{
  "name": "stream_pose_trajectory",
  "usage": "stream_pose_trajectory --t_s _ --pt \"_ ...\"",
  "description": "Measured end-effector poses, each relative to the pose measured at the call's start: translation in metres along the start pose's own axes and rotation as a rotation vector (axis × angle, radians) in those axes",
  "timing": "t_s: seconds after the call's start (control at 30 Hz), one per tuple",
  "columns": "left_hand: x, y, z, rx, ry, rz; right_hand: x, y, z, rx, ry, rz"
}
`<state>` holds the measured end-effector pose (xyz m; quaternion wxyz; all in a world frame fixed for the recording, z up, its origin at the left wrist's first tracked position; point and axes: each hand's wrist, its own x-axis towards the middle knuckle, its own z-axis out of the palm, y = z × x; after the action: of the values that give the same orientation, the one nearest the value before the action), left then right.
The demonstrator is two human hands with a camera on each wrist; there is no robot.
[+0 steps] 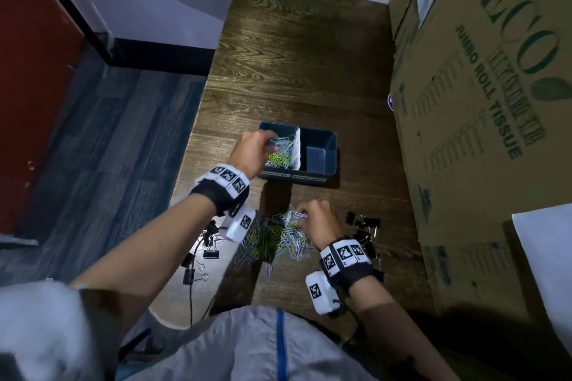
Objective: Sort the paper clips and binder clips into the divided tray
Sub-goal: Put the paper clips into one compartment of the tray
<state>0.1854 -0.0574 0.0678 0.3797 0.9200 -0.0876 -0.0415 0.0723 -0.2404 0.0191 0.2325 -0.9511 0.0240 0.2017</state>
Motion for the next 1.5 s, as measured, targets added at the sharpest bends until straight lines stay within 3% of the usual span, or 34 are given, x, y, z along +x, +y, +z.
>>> stream_pose_trajectory --t_s 0.13,0.27,0.4,0.5,0.7,0.77,0.9,1.03,1.17,1.37,1.5 --pt "0.007 -0.003 0.004 0.033 -0.083 -0.066 0.008 -0.021 -0.034 0.017 0.037 -0.078" --pt "-0.032 -0.022 0.021 0.099 -0.057 -0.004 0.023 -0.048 -0.079 0.038 0.136 -0.177" --pt "-0.083 -0.047 0.045 0.136 -0.311 -0.095 0.055 -0.077 -0.115 0.013 0.244 -0.208" --pt "-0.11 -0.055 0.054 0.219 -0.402 -0.129 0.074 -0.092 -0.123 0.016 0.258 -0.19" --pt "-0.139 -0.065 0.061 0.371 -0.479 -0.153 0.071 -0.071 -0.089 0.073 0.234 -0.177" --pt "-0.145 -0.069 0.062 0.378 -0.523 -0.162 0.056 -0.048 -0.063 0.136 0.141 -0.142" --pt "-0.155 -0.072 0.066 0.409 -0.581 -0.143 0.022 0.009 -0.002 0.034 -0.128 0.062" --pt "-0.16 -0.076 0.072 0.516 -0.613 -0.219 -0.003 0.052 0.029 -0.158 -0.187 0.231" --pt "-0.157 -0.075 0.08 0.508 -0.691 -0.32 -0.007 0.061 0.039 -0.2 -0.193 0.35" --pt "-0.143 -0.069 0.087 0.362 -0.647 -0.349 -0.005 0.037 0.056 -0.093 -0.136 0.245" --pt "-0.138 -0.066 0.092 0.198 -0.54 -0.241 -0.006 0.022 0.062 0.047 -0.146 0.147"
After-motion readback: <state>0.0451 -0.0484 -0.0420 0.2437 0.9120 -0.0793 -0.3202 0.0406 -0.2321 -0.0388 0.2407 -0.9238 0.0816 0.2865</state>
